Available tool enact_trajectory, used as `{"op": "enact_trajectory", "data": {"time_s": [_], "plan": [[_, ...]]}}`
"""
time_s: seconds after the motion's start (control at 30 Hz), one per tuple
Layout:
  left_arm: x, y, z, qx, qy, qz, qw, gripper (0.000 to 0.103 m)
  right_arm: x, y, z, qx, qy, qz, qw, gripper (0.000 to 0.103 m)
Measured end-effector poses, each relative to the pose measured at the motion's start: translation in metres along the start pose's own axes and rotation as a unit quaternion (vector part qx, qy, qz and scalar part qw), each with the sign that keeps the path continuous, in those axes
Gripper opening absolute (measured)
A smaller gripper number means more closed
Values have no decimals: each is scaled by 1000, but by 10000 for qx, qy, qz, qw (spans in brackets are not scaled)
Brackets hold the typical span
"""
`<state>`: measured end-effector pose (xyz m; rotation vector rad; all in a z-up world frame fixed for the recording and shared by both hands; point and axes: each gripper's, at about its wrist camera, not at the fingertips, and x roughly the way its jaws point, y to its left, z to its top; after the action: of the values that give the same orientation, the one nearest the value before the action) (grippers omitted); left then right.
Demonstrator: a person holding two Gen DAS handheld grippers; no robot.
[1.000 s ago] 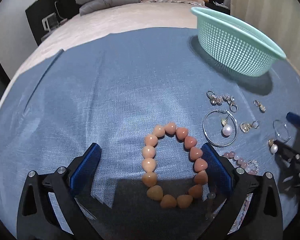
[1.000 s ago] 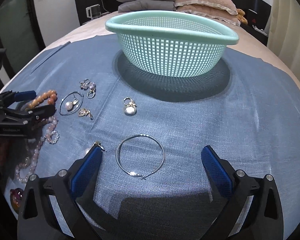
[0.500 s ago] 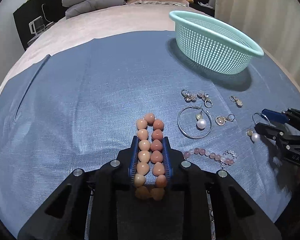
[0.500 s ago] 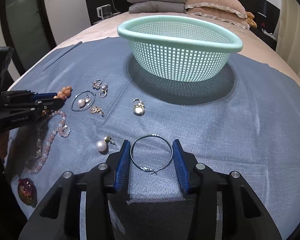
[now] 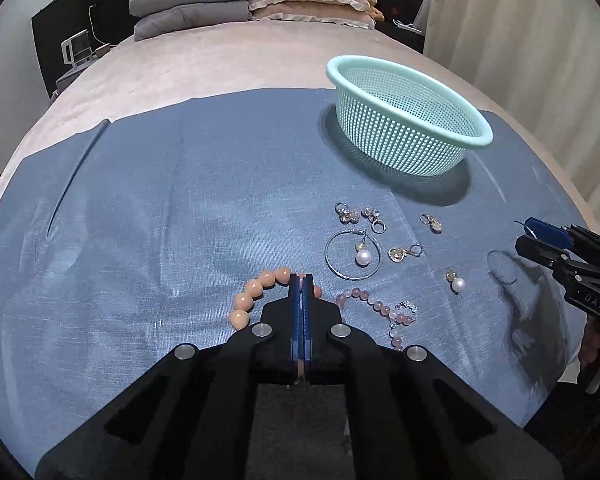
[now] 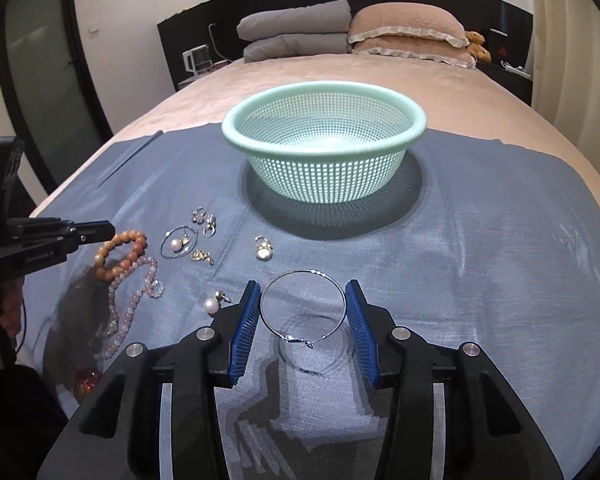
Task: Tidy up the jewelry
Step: 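Carry the bracelet and hoop to the green basket and open both tools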
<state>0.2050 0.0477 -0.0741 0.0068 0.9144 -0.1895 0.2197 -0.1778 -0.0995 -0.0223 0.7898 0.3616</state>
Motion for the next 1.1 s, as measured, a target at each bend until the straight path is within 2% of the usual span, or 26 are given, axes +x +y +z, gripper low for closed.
{"op": "enact_trajectory", "data": {"time_s": [0.2,0.33,0.37,0.43,0.5,0.63,0.67,0.73,0.87,0.9,0.93,1.03,1.1], "plan": [[-13,-3,7,20,-85,26,10000,1,-20,-1,9,-15,-178,21,9998,41],[2,8,6,2,38,209,9998,11,-24,4,9,-57,-214,83,9997,41],[6,11,5,-27,100,169,9998,12,-24,4,8,-64,-216,104,9997,41],[14,17,0,-94,233,72,9997,21,-25,5,7,-87,-215,118,9997,41],[19,19,-4,-106,282,178,9994,25,-26,8,6,-102,-235,117,9996,41],[25,23,-6,-157,334,154,9992,25,-26,7,6,-70,-257,132,9996,41],[26,24,-6,-122,342,263,9990,25,-27,7,6,-66,-256,143,9995,41],[34,25,-8,9,510,733,9960,25,-29,9,5,-60,-264,155,9995,41],[33,32,-11,-42,439,571,9974,25,-32,10,3,-85,-260,149,9995,41],[33,36,-12,-55,454,511,9976,16,-33,11,4,-95,-262,131,9995,41],[34,37,-12,-84,503,477,9976,12,-33,11,4,-103,-268,110,9995,41],[31,34,-8,-39,590,481,9971,12,-38,13,4,-152,-311,54,9994,41],[26,31,-3,-219,692,121,9973,12,-43,15,7,-184,-352,28,9992,41]]}}
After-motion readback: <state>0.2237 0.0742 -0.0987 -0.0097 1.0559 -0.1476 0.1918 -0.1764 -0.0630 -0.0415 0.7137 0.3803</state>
